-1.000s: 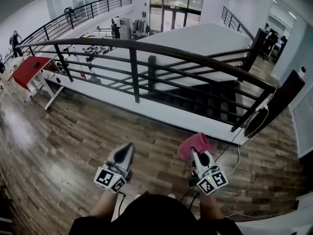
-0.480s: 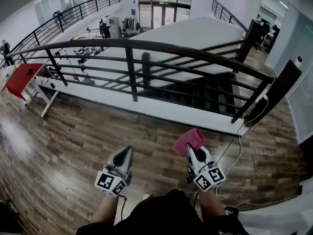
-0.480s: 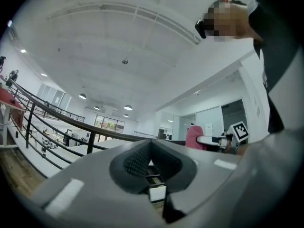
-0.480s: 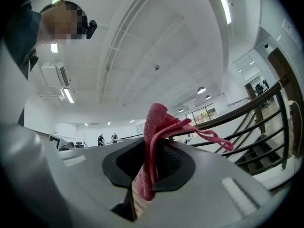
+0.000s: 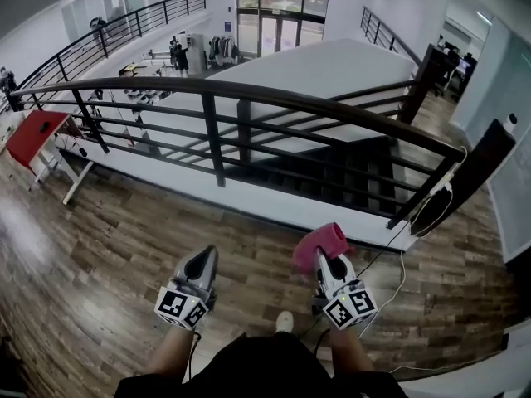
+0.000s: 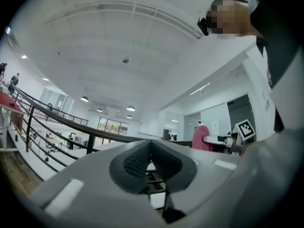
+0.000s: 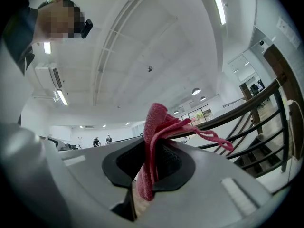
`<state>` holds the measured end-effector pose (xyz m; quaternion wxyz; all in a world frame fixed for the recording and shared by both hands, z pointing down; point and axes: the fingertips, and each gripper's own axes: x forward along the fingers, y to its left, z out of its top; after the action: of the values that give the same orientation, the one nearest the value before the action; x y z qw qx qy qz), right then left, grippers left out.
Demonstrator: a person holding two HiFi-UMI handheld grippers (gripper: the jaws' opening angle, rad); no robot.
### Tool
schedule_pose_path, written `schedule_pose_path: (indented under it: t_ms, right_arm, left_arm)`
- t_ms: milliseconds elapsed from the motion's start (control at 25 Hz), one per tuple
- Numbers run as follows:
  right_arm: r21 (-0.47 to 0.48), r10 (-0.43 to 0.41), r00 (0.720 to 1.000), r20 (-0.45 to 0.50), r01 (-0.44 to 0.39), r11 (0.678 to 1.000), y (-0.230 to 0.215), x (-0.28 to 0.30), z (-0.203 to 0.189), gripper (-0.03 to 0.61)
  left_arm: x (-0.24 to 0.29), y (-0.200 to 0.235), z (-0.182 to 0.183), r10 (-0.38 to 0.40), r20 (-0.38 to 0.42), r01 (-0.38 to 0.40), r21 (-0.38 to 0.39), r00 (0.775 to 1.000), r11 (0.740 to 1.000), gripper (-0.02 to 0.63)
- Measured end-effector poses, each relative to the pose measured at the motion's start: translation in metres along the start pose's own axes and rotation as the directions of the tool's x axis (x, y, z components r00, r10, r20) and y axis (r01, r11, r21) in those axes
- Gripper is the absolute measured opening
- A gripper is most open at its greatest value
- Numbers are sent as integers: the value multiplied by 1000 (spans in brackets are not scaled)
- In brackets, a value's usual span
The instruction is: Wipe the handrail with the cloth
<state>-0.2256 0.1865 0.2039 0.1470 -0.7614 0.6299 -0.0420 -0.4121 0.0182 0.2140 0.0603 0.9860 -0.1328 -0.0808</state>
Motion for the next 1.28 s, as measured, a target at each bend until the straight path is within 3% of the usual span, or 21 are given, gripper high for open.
schedule_pose_path:
  t_ms: [600,920,1280]
  right_arm:
    - [-18,-3,999,34,4,1000,-127,40,52,44]
    - [-30,-54,998,14,54,998,-155,86,49,44]
    - [-73,-110,993,38,113,991,-153,164,45,44]
  left_arm:
    - [162,-44,3,-59,41,58,32,997,998,0]
    - [213,-14,-7,-101,24,101,14,995,995,0]
    - [257,61,-14,-198,25,197,26,980,980,0]
